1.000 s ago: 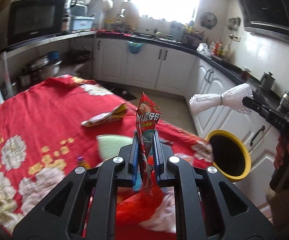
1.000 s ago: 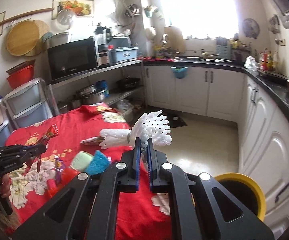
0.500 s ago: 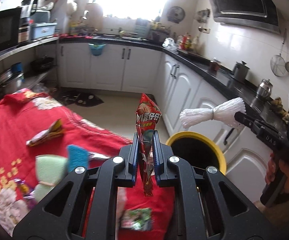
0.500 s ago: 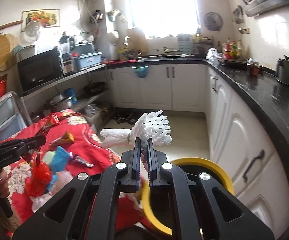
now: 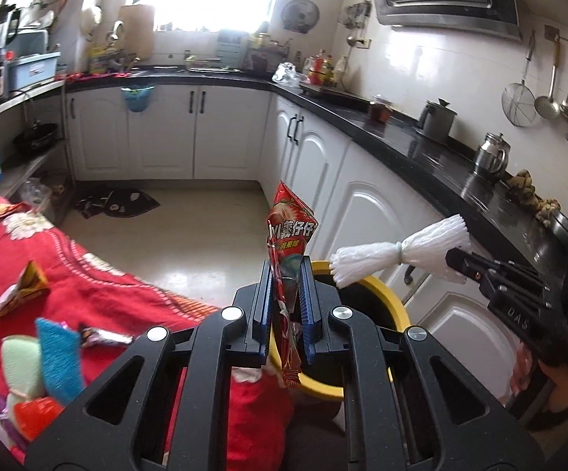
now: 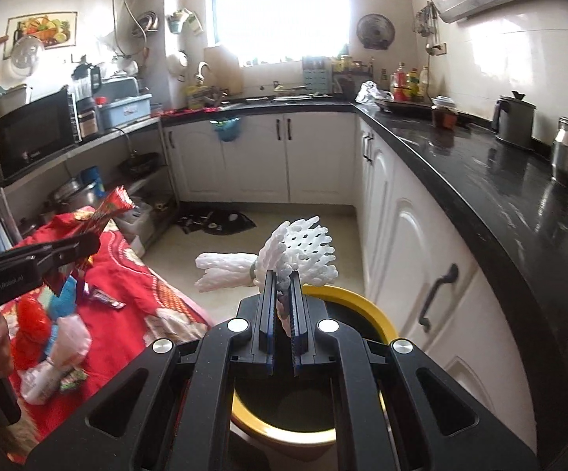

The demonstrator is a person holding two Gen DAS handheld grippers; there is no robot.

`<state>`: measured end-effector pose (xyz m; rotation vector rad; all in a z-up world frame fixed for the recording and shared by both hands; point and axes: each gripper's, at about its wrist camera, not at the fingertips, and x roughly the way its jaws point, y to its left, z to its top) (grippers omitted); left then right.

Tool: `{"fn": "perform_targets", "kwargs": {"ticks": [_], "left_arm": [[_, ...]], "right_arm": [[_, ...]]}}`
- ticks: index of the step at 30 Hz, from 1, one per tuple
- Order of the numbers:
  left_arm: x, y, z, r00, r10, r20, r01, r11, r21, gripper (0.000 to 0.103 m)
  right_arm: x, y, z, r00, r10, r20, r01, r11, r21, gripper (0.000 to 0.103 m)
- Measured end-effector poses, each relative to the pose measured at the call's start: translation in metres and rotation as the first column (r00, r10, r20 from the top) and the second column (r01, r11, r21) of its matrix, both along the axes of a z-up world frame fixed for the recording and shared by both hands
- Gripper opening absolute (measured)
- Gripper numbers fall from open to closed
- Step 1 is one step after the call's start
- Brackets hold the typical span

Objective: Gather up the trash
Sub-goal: 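Carry the wrapper and white net over the yellow-rimmed bin with both tools, then open both tools to drop the wrapper and white net into the bin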

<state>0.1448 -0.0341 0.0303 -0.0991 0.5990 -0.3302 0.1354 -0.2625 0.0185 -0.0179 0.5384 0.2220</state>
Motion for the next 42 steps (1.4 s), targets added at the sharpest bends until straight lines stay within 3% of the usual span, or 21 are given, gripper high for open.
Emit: {"fn": "perform_targets", "kwargs": {"ticks": [15, 26, 28, 29, 30, 34, 35, 36, 38, 42], "left_arm": [[0.050, -0.060, -0.039, 0.991, -0.106, -0.087, 0.105, 0.994, -0.010, 0.008], [0.072, -0.078, -0.066, 0.981, -0.129, -0.143, 0.130, 0.992, -0.003, 0.014], [0.075, -0.078, -0.070, 0.983, -0.107, -0.149, 0.109, 0.994, 0.005, 0.022], [0.075, -0.076, -0.072, 0.983, -0.096, -0.155, 0.098, 0.995, 0.007, 0.038], [0.076, -0.074, -0.073, 0.983, -0.085, -0.160, 0.088, 0.996, 0.009, 0.052], [0.073, -0.065, -0.072, 0.986, -0.055, -0.159, 0.060, 0.998, 0.026, 0.070], [0.071, -0.062, -0.071, 0.987, -0.042, -0.153, 0.047, 0.998, 0.030, 0.082], [0.069, -0.058, -0.068, 0.989, -0.031, -0.146, 0.037, 0.999, 0.033, 0.088], [0.064, -0.052, -0.065, 0.991, -0.015, -0.135, 0.020, 0.999, 0.034, 0.092], [0.052, -0.037, -0.053, 0.995, 0.037, -0.098, -0.032, 0.998, 0.049, 0.092]], "right_arm": [[0.013, -0.019, -0.041, 0.990, -0.099, -0.096, 0.087, 0.988, -0.126, 0.006], [0.025, -0.023, -0.074, 0.982, -0.110, -0.156, 0.088, 0.986, -0.142, 0.009], [0.027, -0.023, -0.080, 0.980, -0.111, -0.168, 0.087, 0.985, -0.147, 0.027], [0.027, -0.024, -0.083, 0.979, -0.111, -0.173, 0.087, 0.986, -0.144, 0.043], [0.028, -0.025, -0.084, 0.978, -0.113, -0.174, 0.089, 0.986, -0.141, 0.049], [0.029, -0.027, -0.086, 0.976, -0.117, -0.184, 0.093, 0.987, -0.132, 0.053], [0.028, -0.027, -0.085, 0.977, -0.118, -0.180, 0.096, 0.987, -0.128, 0.058], [0.027, -0.028, -0.083, 0.978, -0.123, -0.170, 0.103, 0.987, -0.123, 0.061], [0.025, -0.029, -0.078, 0.980, -0.129, -0.155, 0.111, 0.987, -0.115, 0.063], [0.020, -0.032, -0.066, 0.983, -0.139, -0.117, 0.128, 0.987, -0.093, 0.072]]}}
